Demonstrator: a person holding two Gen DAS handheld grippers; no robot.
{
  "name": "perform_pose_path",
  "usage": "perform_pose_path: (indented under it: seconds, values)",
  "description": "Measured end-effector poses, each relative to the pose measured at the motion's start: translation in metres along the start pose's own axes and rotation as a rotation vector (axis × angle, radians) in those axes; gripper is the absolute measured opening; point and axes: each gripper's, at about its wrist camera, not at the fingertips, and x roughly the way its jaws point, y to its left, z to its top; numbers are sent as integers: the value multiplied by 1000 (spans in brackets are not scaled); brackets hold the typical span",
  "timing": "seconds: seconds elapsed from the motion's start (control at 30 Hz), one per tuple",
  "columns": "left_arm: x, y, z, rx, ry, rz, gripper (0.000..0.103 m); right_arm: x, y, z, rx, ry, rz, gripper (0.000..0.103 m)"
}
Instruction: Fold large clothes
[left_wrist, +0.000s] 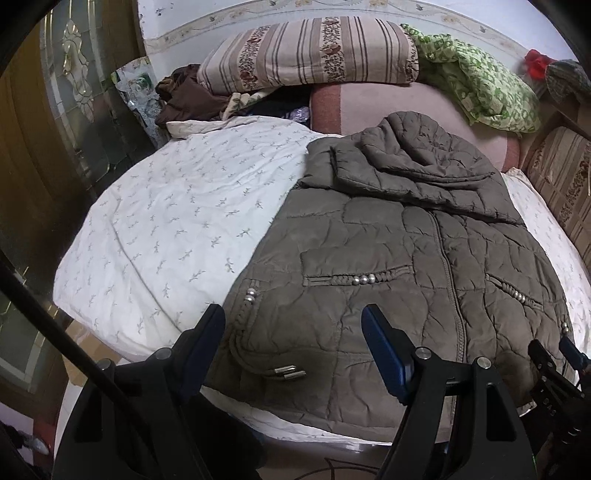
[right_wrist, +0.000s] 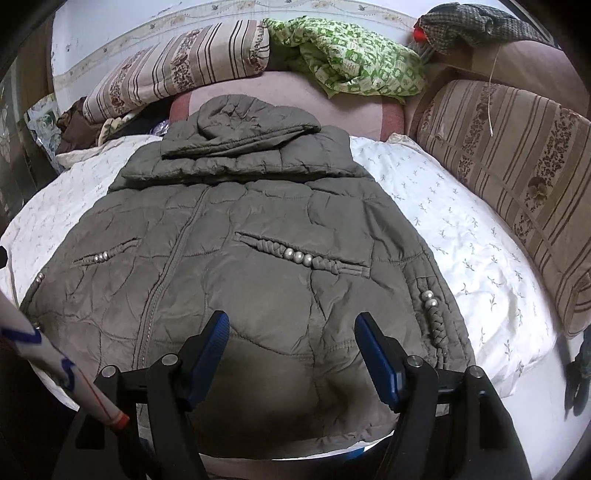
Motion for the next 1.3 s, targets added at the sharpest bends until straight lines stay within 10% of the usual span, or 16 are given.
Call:
perform_pose_path:
  seconds: [0.83,1.3]
  values:
    - [37,6,-10,9,101,-66,75,8,-2,2,1,37,-42,75]
    - [79,127,29,-153,147,-61,75,-12,-109,28,261,36,-24,76]
